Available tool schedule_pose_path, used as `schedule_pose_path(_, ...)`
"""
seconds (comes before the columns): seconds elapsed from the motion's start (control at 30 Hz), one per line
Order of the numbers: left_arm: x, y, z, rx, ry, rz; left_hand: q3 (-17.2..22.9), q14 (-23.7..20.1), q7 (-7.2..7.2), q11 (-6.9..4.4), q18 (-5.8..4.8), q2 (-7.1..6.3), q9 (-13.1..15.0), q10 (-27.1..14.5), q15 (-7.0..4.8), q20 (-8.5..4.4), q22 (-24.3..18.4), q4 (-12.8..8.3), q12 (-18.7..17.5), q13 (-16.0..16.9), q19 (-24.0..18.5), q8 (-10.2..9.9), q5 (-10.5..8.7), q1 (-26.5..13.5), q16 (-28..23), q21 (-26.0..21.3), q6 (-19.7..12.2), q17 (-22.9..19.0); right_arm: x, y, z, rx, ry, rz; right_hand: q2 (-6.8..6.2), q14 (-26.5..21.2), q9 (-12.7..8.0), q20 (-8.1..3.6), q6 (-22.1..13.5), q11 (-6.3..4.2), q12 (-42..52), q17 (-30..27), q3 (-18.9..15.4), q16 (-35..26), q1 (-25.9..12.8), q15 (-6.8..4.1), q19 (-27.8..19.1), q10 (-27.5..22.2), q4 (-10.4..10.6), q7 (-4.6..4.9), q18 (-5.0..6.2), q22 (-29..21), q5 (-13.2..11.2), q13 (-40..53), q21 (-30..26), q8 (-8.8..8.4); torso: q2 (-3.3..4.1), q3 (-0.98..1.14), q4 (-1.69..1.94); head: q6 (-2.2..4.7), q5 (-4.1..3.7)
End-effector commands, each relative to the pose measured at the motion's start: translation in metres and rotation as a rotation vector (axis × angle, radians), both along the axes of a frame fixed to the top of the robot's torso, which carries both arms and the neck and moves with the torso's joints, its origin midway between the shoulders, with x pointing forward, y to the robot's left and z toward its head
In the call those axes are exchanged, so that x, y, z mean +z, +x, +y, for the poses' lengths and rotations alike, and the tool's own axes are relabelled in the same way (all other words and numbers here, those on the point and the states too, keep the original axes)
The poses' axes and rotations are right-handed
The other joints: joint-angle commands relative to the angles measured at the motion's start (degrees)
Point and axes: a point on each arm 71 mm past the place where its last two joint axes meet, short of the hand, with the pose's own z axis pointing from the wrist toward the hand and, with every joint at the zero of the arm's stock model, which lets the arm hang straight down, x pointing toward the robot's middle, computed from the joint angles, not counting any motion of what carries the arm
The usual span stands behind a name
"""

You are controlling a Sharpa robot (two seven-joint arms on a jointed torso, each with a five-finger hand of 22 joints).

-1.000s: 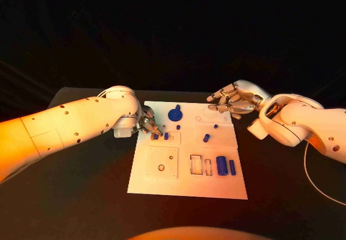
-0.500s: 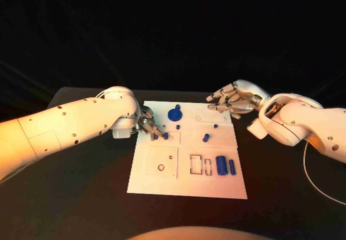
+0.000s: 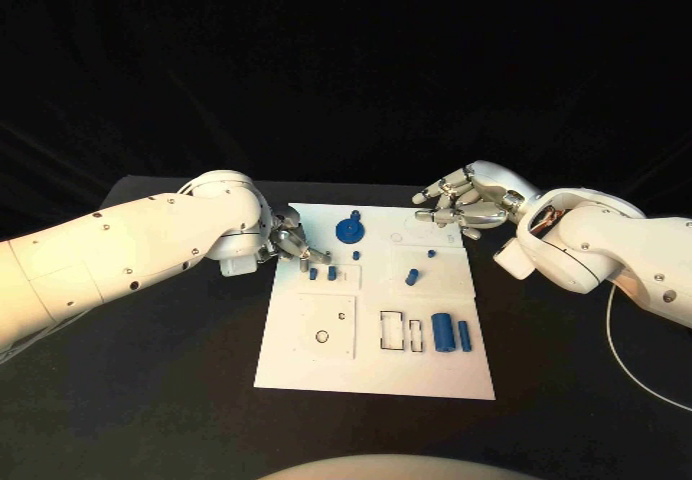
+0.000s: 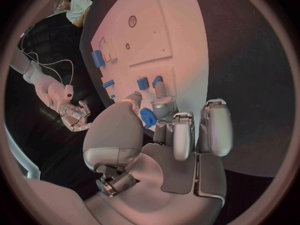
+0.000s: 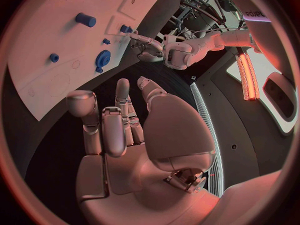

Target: Assemble the parts on the task board

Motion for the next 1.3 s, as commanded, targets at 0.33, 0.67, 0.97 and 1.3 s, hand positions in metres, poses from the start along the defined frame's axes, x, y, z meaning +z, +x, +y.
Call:
schedule_pose_path(0.33, 0.032, 0.001, -0.006, -0.053, -0.225, -0.169, -4.08, 2.83, 2.87, 2.72, 4.03, 2.76, -0.98, -12.94, 1.66, 1.08, -11.79, -1.03, -13.6, -15.24, -8.17, -0.7, 1.65, 6.71, -6.98, -20.83, -8.65, 6.7, -0.001, -0.001, 0.0, 0.01, -0.001, 0.006, 0.05, 2.44, 0.01, -0.12, 0.26, -0.19, -0.08, -0.03, -0.02, -0.32, -0.54, -0.06, -0.37, -0.14, 0.3, -0.06, 1.02, -0.07, -0.11, -0.09, -0.21, 0.32, 0.01, -0.05, 0.1, 0.3, -0.34)
schedule_pose_path(0.67, 0.035, -0.003, -0.041, -0.286, -0.379, -0.468, 7.73, -21.65, 8.18, 8.46, 7.34, -1.02, -13.38, -27.3, 7.16, 5.89, -32.67, -8.29, -33.25, -32.37, -23.35, -11.38, 0.66, 32.1, -44.21, -49.58, -13.54, -29.83, -0.001, 0.0, 0.0, 0.01, -0.005, 0.001, 0.29, 2.44, 0.02, -0.12, 0.33, -0.27, -0.09, -0.04, 0.08, -0.35, -0.11, -0.1, -0.39, -0.23, 0.22, -0.11, 1.05, -0.22, -0.01, -0.15, -0.32, 0.36, 0.02, -0.15, 0.01, 0.8, -0.66)
schedule_pose_path(0.97, 0.016, -0.001, -0.056, -0.391, -0.31, -0.557, 10.36, -17.23, 7.39, 8.65, 7.35, -3.64, -20.75, -23.79, 6.83, 6.03, -32.92, -8.92, -39.39, -41.64, -19.57, -17.84, -3.19, 31.0, -42.36, -49.19, -8.58, -33.24, -0.001, 0.0, 0.001, 0.011, -0.004, -0.002, 0.41, 2.45, 0.03, -0.14, 0.38, -0.3, -0.12, -0.03, 0.19, -0.36, 0.22, -0.12, -0.39, -0.29, 0.11, -0.13, 1.06, -0.27, 0.04, -0.19, -0.36, 0.39, 0.03, -0.04, 0.04, 1.17, -0.89)
schedule_pose_path(1.3, 0.001, 0.002, -0.067, -0.415, -0.18, -0.532, 9.87, -5.32, 6.7, 7.74, 6.79, -4.17, -23.8, -20.46, 5.94, 5.19, -28.48, -8.6, -40.59, -45.67, -11.51, -19.94, -3.2, 29.19, -21.78, -42.57, -4.38, -15.93, -0.001, 0.0, 0.001, 0.013, -0.004, -0.001, 0.48, 2.45, 0.03, -0.14, 0.41, -0.31, -0.12, -0.04, 0.24, -0.37, 0.33, -0.13, -0.42, -0.3, 0.08, -0.14, 1.07, -0.35, 0.07, -0.21, -0.41, 0.4, 0.05, 0.0, -0.06, 1.22, -1.02)
